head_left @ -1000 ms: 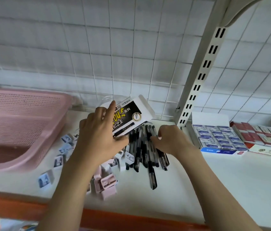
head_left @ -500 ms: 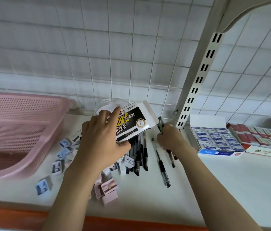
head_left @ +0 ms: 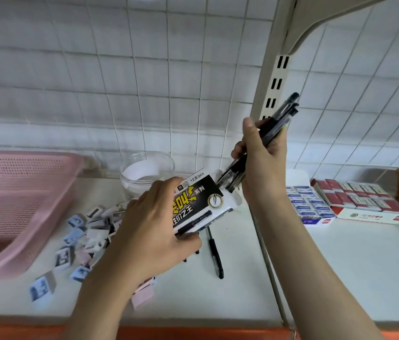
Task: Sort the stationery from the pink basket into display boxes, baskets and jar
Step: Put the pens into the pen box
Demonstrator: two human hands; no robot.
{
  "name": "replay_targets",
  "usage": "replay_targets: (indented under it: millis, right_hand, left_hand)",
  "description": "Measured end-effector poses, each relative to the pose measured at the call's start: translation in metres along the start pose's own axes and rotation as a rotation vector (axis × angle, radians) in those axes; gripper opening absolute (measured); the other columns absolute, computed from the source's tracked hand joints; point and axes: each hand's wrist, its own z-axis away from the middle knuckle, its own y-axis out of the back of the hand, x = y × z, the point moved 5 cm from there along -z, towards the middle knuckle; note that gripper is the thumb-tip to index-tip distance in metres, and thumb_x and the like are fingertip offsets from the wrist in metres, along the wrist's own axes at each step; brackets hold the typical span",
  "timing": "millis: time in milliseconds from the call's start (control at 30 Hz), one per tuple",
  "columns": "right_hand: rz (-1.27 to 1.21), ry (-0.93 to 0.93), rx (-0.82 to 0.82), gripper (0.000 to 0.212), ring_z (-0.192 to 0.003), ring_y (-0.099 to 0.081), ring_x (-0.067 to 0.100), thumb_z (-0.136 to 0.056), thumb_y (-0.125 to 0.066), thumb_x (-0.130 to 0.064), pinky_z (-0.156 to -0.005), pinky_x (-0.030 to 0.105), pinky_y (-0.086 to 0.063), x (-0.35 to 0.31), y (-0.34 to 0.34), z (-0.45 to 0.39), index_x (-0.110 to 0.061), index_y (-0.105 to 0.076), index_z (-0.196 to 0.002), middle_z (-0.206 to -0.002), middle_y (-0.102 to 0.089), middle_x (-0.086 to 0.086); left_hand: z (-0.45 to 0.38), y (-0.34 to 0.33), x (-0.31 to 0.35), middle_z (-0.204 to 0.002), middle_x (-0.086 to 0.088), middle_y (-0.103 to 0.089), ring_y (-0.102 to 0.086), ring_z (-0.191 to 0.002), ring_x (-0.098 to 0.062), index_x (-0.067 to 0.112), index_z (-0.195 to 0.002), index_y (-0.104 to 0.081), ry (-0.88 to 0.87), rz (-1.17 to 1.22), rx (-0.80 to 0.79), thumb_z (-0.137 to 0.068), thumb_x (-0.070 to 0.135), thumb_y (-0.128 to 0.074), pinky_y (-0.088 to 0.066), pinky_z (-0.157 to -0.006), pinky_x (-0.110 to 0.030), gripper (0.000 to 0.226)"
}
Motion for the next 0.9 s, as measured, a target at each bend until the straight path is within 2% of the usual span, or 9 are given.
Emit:
replay_targets:
  millis: [167, 267, 367, 400, 467, 567, 700, 833, 900]
  right_hand:
    - [-0.16, -0.314, -0.049, 0.02, -0.052, -0.047, 0.013, -0.094, -0.056, -0.027, -0.049, 0.024, -0.044, 0.023, -0.009, 0.023, -0.012, -0.043, -0.089, -0.057, -0.043, -0.001]
    - [0.087, -0.404, -0.175, 0.028, -0.069, -0.06, 0.014, -0.091, -0.057, -0.039, -0.067, 0.023, -0.051, 0.024, -0.001, 0.028, -0.011, -0.058, -0.085, -0.07, -0.06, 0.001]
    - [0.371, -0.302, -0.2, 0.022, -0.078, -0.063, 0.018, -0.086, -0.065, -0.037, -0.089, 0.043, -0.052, 0.02, 0.014, 0.023, -0.015, -0.063, -0.091, -0.081, -0.065, 0.004]
    - [0.43, -0.262, -0.191, 0.024, -0.083, -0.065, 0.022, -0.085, -0.066, -0.031, -0.092, 0.047, -0.051, 0.018, 0.016, 0.022, -0.017, -0.061, -0.103, -0.083, -0.066, 0.004]
    - [0.448, -0.224, -0.208, 0.052, -0.09, -0.067, 0.026, -0.084, -0.066, -0.019, -0.091, 0.048, -0.051, 0.016, 0.017, 0.021, -0.029, -0.045, -0.131, -0.085, -0.067, 0.002]
    - [0.39, -0.226, -0.27, 0.075, -0.085, -0.066, 0.026, -0.084, -0.063, -0.01, -0.091, 0.043, -0.052, 0.015, 0.014, 0.021, -0.046, -0.027, -0.139, -0.085, -0.065, 0.004]
    - [0.373, -0.222, -0.297, 0.057, -0.073, -0.057, 0.019, -0.084, -0.057, -0.004, -0.078, 0.037, -0.05, 0.014, 0.008, 0.022, -0.039, -0.04, -0.126, -0.075, -0.056, 0.002]
    - [0.46, -0.153, -0.302, 0.018, -0.068, -0.056, 0.017, -0.084, -0.061, -0.012, -0.07, 0.035, -0.048, 0.013, 0.0, 0.024, -0.025, -0.051, -0.092, -0.071, -0.056, 0.001]
    - [0.499, -0.133, -0.273, 0.014, -0.064, -0.055, 0.018, -0.085, -0.062, -0.016, -0.061, 0.031, -0.045, 0.014, -0.001, 0.022, -0.017, -0.05, -0.078, -0.067, -0.058, 0.001]
  left_hand:
    - [0.007, -0.005, 0.011, -0.112, -0.003, -0.054, -0.057, -0.095, -0.029, 0.022, -0.125, -0.032, 0.009, 0.065, 0.085, -0.052, 0.052, -0.049, -0.046, -0.076, -0.039, 0.081]
    - [0.014, -0.01, 0.014, -0.116, -0.003, -0.053, -0.057, -0.101, -0.028, 0.022, -0.133, -0.029, 0.017, 0.04, 0.073, -0.054, 0.052, -0.049, -0.047, -0.083, -0.043, 0.087]
    - [0.019, -0.012, 0.019, -0.116, -0.001, -0.051, -0.055, -0.103, -0.027, 0.022, -0.136, -0.029, 0.039, 0.045, 0.069, -0.056, 0.052, -0.047, -0.043, -0.086, -0.041, 0.087]
    - [0.019, -0.012, 0.02, -0.116, -0.001, -0.051, -0.055, -0.102, -0.027, 0.022, -0.135, -0.03, 0.044, 0.05, 0.075, -0.056, 0.052, -0.047, -0.043, -0.085, -0.041, 0.087]
    - [0.019, -0.009, 0.02, -0.115, -0.002, -0.051, -0.056, -0.101, -0.029, 0.021, -0.134, -0.031, 0.042, 0.041, 0.087, -0.056, 0.052, -0.047, -0.045, -0.084, -0.043, 0.086]
    - [0.02, -0.007, 0.018, -0.113, -0.003, -0.052, -0.057, -0.099, -0.03, 0.02, -0.133, -0.032, 0.043, 0.018, 0.098, -0.057, 0.052, -0.05, -0.047, -0.082, -0.046, 0.085]
    - [0.019, -0.007, 0.014, -0.115, -0.004, -0.053, -0.057, -0.101, -0.03, 0.019, -0.133, -0.033, 0.047, -0.033, 0.095, -0.055, 0.048, -0.06, -0.044, -0.082, -0.044, 0.088]
    - [0.02, -0.006, 0.013, -0.113, -0.006, -0.055, -0.058, -0.097, -0.033, 0.017, -0.132, -0.036, 0.065, -0.052, 0.103, -0.052, 0.044, -0.066, -0.046, -0.079, -0.044, 0.09]
    - [0.018, -0.003, 0.01, -0.115, -0.005, -0.054, -0.058, -0.097, -0.033, 0.018, -0.133, -0.036, 0.113, -0.008, 0.111, -0.053, 0.045, -0.065, -0.045, -0.08, -0.044, 0.09]
